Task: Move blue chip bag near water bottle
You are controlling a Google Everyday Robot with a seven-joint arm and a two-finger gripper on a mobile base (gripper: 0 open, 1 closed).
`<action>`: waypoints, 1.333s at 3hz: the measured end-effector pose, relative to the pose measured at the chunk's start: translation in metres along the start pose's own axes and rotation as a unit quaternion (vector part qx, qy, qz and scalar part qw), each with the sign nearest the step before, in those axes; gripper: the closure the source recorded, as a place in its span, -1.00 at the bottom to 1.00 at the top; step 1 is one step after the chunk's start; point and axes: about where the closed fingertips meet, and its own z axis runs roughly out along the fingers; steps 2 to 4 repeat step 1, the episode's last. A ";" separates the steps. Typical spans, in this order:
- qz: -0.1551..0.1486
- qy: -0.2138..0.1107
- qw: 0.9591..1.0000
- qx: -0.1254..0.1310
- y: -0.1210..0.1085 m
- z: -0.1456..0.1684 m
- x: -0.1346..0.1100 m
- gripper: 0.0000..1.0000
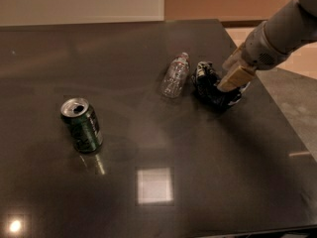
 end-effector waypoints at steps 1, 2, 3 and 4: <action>0.000 0.000 1.000 -0.001 0.001 0.001 -0.001 -1.00; 0.000 0.000 1.000 -0.001 0.001 0.001 -0.001 -1.00; 0.000 0.000 1.000 -0.001 0.001 0.001 -0.001 -1.00; 0.000 0.000 1.000 -0.001 0.001 0.001 -0.001 -1.00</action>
Offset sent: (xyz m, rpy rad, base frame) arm 0.0000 0.0000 0.0000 0.0000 0.0000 0.0000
